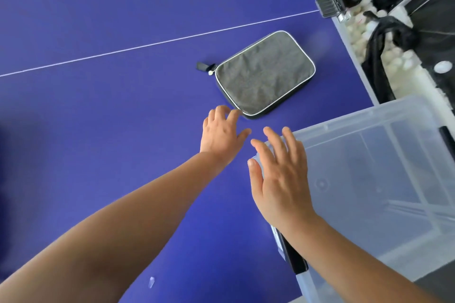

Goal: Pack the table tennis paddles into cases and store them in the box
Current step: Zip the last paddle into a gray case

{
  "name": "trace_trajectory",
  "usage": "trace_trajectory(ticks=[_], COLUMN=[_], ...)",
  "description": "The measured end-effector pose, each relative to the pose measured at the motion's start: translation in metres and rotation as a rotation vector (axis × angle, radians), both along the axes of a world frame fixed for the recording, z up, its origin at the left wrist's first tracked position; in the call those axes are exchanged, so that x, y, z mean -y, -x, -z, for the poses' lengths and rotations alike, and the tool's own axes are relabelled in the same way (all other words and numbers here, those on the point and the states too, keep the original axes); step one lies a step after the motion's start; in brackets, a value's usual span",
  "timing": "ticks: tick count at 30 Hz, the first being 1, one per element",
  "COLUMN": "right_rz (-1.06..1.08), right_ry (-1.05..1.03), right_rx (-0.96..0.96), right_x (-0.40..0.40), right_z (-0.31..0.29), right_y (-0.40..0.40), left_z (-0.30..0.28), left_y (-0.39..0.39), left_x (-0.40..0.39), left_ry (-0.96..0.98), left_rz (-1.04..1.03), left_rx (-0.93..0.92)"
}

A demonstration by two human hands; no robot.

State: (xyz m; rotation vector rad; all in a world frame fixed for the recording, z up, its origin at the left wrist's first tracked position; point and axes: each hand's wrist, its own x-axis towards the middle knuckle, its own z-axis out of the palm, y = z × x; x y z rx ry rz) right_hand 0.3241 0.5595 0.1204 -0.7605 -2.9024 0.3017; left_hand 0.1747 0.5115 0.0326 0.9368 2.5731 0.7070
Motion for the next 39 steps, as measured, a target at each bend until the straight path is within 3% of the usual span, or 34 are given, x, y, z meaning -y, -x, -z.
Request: trace_trajectory(ticks=[8,15,23,25,30,34,39], right_rz=[0.021,0.027,0.004,-0.005,-0.022,-0.019,-0.021], right_ry=[0.020,0.026,0.043,0.045,0.039,0.031,0.019], right_rx=[0.037,0.044,0.002,0.001,0.007,0.005,-0.014], right_x=[0.001,0.000,-0.003,-0.003,-0.001,-0.001,-0.002], right_z=[-0.002,-0.003,-0.001,-0.001,0.000,-0.001,0.000], right_y=[0.001,0.001,0.000,0.000,0.000,0.000,0.000], left_z=[0.029,0.042,0.043,0.037,0.001,0.008,0.019], left_y=[0.030,0.029,-0.004,-0.021,-0.012,-0.004,-0.003], left_x=[-0.057,-0.051,0.074,0.094,0.053,0.033,0.029], left_ry=[-0.010,-0.165,-0.194,-0.180,-0.075,0.041,0.018], left_rz=[0.117,0.074,0.133,0.004,-0.728,-0.795,-0.826], left_rx=[-0.085,-0.143,-0.283,-0.195,0.312,0.370,0.365])
